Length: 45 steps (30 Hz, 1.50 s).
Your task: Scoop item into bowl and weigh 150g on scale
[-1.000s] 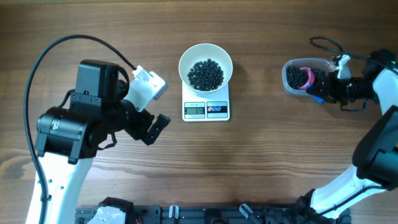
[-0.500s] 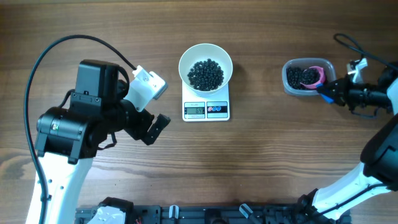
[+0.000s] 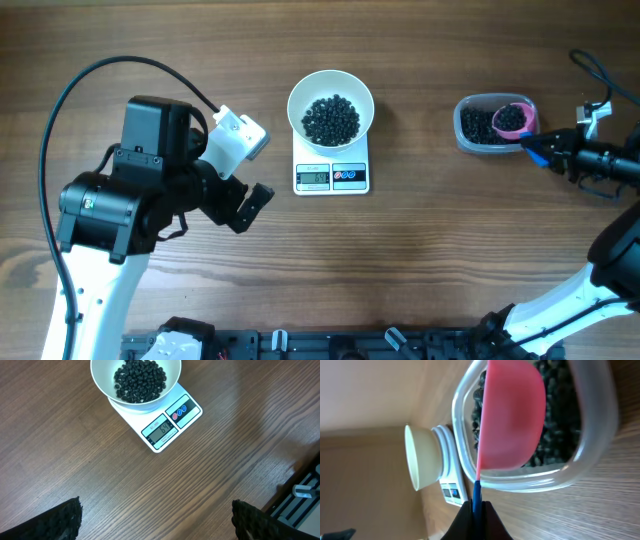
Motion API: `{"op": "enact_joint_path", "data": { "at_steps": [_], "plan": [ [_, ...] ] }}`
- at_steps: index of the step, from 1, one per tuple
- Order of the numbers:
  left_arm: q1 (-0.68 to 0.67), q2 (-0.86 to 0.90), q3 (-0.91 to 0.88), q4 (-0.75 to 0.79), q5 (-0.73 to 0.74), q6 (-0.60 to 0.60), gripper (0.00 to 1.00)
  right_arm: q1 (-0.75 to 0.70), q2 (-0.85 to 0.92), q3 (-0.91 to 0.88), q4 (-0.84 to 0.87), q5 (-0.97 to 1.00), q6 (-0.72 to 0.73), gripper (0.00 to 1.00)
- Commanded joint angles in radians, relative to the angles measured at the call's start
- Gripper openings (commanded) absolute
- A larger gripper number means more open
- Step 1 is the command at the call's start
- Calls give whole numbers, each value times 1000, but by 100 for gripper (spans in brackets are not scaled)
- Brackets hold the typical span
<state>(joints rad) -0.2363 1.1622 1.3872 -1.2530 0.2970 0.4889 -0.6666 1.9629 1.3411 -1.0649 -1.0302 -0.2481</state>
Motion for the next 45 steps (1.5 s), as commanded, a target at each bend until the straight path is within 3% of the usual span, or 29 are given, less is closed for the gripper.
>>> {"op": "enact_joint_path", "data": {
  "at_steps": [1,17,25,32,40,45],
  "plan": [
    [-1,6,18,3,2,-6,100,-3,10,-7,-17,-80,-45,4],
    [-1,6,18,3,2,-6,100,3,-40,-7,-100,-291,-119,4],
    [-1,6,18,3,1,-6,100,122,-132,-7,-99,-379,-105,4],
    [-1,6,18,3,1,-6,100,338,-179,-7,30,-428,99,4],
    [-1,6,18,3,1,-6,100,575,-179,-7,451,-369,476,4],
    [-1,6,18,3,1,-6,100,673,-179,-7,549,-261,488,4]
  ]
}}
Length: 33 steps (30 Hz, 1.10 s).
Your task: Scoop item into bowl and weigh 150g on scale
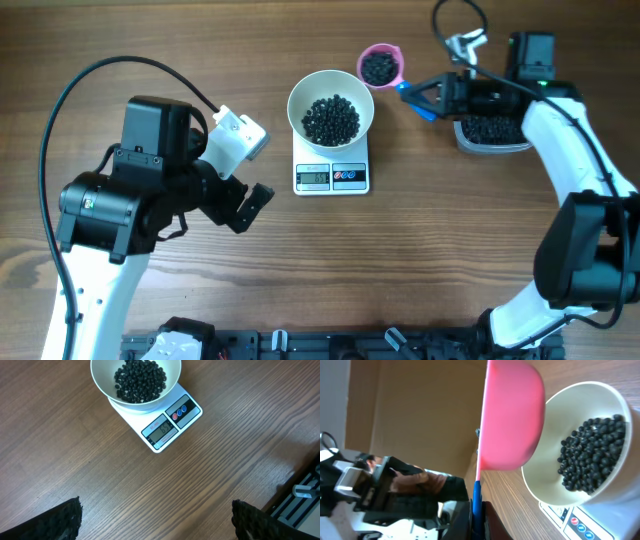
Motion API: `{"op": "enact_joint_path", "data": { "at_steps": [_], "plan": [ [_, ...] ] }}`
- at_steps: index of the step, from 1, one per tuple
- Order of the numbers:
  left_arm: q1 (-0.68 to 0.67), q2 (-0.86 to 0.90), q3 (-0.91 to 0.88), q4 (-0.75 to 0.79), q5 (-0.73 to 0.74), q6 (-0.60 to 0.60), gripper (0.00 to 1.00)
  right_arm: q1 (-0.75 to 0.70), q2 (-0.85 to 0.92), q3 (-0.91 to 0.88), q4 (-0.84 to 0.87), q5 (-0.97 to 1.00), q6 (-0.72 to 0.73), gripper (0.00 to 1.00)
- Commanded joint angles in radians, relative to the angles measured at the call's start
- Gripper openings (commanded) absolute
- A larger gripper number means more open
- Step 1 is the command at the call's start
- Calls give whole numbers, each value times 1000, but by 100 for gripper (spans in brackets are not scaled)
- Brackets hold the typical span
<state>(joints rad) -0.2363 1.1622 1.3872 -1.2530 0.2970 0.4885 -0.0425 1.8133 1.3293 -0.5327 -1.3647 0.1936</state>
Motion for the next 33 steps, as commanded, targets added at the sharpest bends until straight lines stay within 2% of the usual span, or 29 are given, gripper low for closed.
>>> {"op": "enact_joint_path", "data": {
  "at_steps": [1,4,11,16,20,25,33],
  "plan": [
    [-1,6,18,3,1,-6,100,66,-29,5,17,116,38,4],
    [-1,6,18,3,1,-6,100,105,-29,5,16,194,-21,4],
    [-1,6,18,3,2,-6,100,163,-29,5,18,363,-265,4],
    [-1,6,18,3,1,-6,100,176,-29,5,21,436,-351,4],
    [-1,6,18,3,1,-6,100,186,-29,5,24,457,-402,4],
    [-1,6,18,3,1,-6,100,253,-29,5,24,609,-458,4],
    [-1,6,18,3,1,-6,100,336,-39,8,27,817,-464,4]
  ]
}}
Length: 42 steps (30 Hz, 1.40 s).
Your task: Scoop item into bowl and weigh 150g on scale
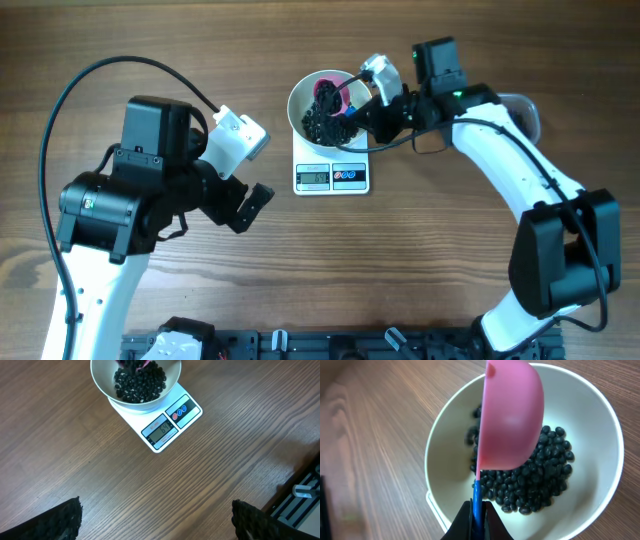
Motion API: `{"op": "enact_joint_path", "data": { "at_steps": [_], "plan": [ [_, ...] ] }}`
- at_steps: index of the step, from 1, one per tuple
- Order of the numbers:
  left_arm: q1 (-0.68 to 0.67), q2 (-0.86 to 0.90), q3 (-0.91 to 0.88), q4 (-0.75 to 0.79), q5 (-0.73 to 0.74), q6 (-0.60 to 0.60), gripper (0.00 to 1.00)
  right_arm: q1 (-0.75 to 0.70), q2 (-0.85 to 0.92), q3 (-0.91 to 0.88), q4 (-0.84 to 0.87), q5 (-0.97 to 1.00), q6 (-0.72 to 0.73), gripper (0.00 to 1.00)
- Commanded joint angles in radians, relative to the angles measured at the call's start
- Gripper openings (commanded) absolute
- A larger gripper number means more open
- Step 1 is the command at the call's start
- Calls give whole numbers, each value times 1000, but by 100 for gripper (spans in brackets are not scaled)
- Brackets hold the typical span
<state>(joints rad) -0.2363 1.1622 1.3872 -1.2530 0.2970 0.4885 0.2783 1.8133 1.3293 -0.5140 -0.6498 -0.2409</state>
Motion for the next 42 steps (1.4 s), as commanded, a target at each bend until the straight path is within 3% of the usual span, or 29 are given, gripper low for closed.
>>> {"op": "enact_joint_path", "data": {
  "at_steps": [1,18,31,34,42],
  "plan": [
    [-1,6,18,3,2,-6,100,18,-46,8,10,116,-35,4],
    [-1,6,18,3,2,-6,100,106,-99,8,-18,382,-136,4],
    [-1,6,18,3,1,-6,100,112,-99,8,-32,404,-180,4],
    [-1,6,18,3,1,-6,100,112,-99,8,-7,523,-186,4],
    [-1,6,18,3,1,-6,100,169,-98,8,27,614,-210,4]
  ]
}}
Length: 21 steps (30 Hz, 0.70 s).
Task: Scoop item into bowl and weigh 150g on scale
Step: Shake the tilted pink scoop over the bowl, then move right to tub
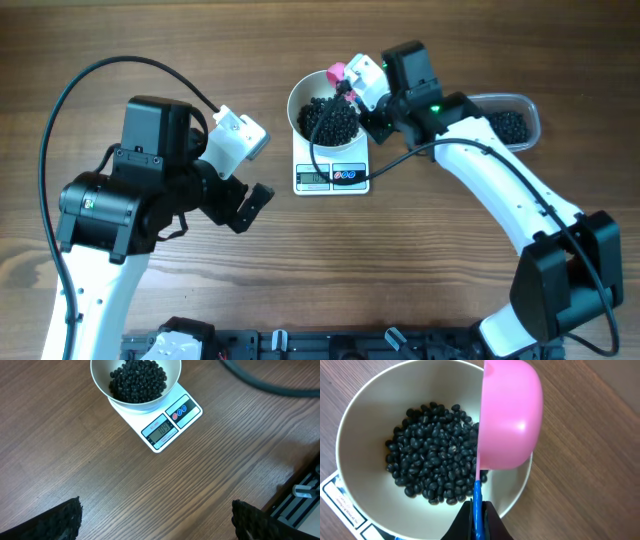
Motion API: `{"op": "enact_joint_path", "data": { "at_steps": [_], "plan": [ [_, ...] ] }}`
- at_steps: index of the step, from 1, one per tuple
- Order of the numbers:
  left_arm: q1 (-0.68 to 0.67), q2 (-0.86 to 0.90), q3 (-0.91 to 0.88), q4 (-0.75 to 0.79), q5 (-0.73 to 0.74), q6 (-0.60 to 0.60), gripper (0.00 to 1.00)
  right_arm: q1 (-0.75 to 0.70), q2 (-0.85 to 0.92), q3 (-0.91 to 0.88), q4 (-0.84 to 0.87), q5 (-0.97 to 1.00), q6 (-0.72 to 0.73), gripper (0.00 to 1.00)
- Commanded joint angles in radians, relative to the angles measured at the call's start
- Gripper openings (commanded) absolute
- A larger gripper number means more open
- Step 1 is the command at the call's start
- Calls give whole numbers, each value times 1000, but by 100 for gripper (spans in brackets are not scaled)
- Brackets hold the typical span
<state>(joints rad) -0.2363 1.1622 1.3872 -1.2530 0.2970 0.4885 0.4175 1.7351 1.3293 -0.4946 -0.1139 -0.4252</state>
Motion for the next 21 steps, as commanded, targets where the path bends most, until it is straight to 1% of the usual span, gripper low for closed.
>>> {"op": "enact_joint_path", "data": {
  "at_steps": [1,2,4,6,8,9,16,18,21],
  "plan": [
    [-1,6,18,3,1,-6,100,44,-20,8,-6,36,-46,4],
    [-1,6,18,3,1,-6,100,56,-20,8,-15,39,-49,4],
    [-1,6,18,3,1,-6,100,75,-21,8,-7,134,-50,4],
    [-1,6,18,3,1,-6,100,80,-21,8,23,182,-50,4],
    [-1,6,18,3,1,-6,100,80,-21,8,28,69,-43,4],
    [-1,6,18,3,1,-6,100,80,-21,8,30,53,-38,4],
    [-1,6,18,3,1,-6,100,73,-35,71,30,53,70,4],
    [-1,6,18,3,2,-6,100,47,-63,112,23,52,127,4],
    [-1,6,18,3,1,-6,100,-18,-111,170,-31,53,145,4]
  ]
}}
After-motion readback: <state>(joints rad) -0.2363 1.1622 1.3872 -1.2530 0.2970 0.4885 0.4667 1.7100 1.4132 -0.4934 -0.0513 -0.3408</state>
